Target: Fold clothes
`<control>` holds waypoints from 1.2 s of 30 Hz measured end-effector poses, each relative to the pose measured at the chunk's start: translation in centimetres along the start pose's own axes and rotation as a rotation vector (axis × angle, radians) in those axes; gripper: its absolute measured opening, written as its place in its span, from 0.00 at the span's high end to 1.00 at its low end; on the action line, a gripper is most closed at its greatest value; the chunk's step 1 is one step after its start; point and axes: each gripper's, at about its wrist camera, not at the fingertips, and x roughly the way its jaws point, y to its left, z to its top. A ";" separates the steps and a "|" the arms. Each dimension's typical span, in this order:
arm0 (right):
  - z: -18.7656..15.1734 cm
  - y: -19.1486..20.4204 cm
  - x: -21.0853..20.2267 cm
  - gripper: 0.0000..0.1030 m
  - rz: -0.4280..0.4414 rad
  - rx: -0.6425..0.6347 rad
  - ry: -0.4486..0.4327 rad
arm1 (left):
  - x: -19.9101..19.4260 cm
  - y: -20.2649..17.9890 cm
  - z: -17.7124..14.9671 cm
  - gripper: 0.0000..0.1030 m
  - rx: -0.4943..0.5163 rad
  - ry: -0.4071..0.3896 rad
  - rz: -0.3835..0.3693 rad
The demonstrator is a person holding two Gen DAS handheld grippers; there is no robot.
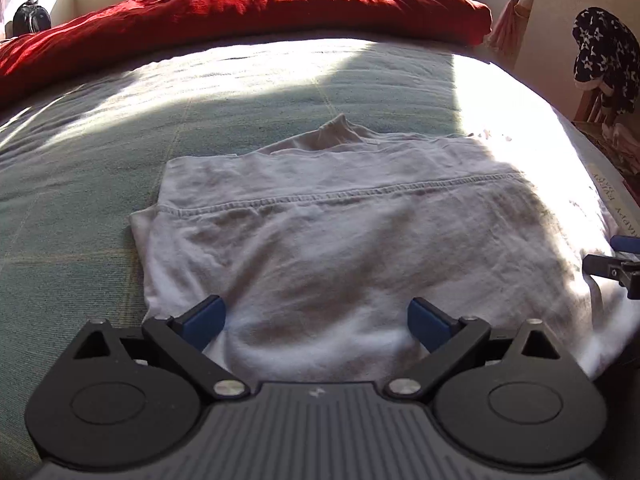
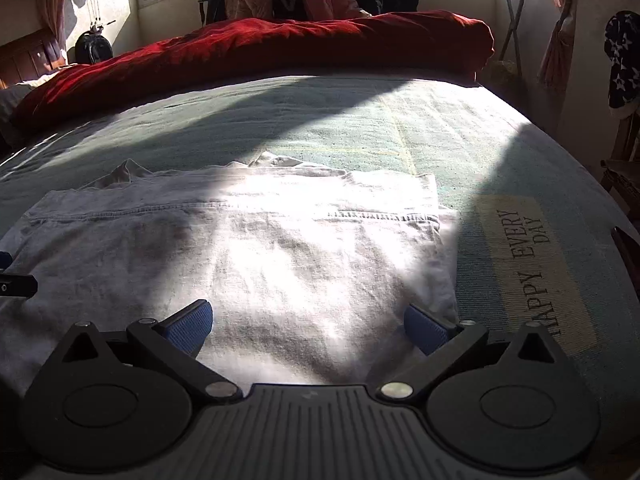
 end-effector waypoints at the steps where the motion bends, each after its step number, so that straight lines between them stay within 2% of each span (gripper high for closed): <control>1: -0.7 -0.1 -0.3 0.00 0.003 -0.014 -0.027 | -0.3 0.2 0.2 0.04 -0.010 -0.008 -0.008; 6: -1.9 -0.4 -0.7 0.00 0.012 -0.035 -0.053 | -1.0 0.7 2.2 0.04 -0.039 -0.083 -0.076; 7: -1.8 -0.4 -0.6 0.00 0.009 -0.031 -0.052 | -0.6 1.0 2.5 0.04 -0.049 -0.082 -0.076; 10: -1.5 -0.1 -0.4 0.00 -0.005 -0.024 -0.044 | 2.0 2.1 2.9 0.05 -0.114 -0.013 -0.007; 12: -1.4 0.0 -0.4 0.00 -0.006 -0.027 -0.042 | 2.2 2.1 3.4 0.05 -0.121 -0.006 -0.012; 15: -1.6 -0.1 -0.5 0.00 -0.002 -0.027 -0.047 | 1.1 1.6 5.6 0.05 -0.104 -0.047 -0.110; 19: -1.6 0.0 -0.3 0.00 -0.007 -0.028 -0.052 | 2.0 0.9 9.4 0.04 -0.136 -0.063 -0.293; 22: -1.6 0.0 -0.3 0.00 -0.008 -0.026 -0.056 | 5.1 0.4 11.7 0.04 -0.174 -0.011 -0.366; 24: -1.6 -0.1 -0.4 0.00 -0.004 -0.028 -0.058 | 7.5 0.3 12.6 0.04 -0.196 0.034 -0.355; 29: -1.7 -0.2 -0.4 0.00 0.002 -0.032 -0.061 | 11.8 1.1 13.3 0.04 -0.285 0.088 -0.386; 33: -1.7 -0.2 -0.3 0.00 0.003 -0.029 -0.055 | 10.3 0.8 13.3 0.04 -0.272 0.061 -0.371; 36: -1.8 0.0 -0.5 0.00 -0.005 -0.037 -0.060 | 6.9 0.7 12.4 0.04 -0.237 0.032 -0.340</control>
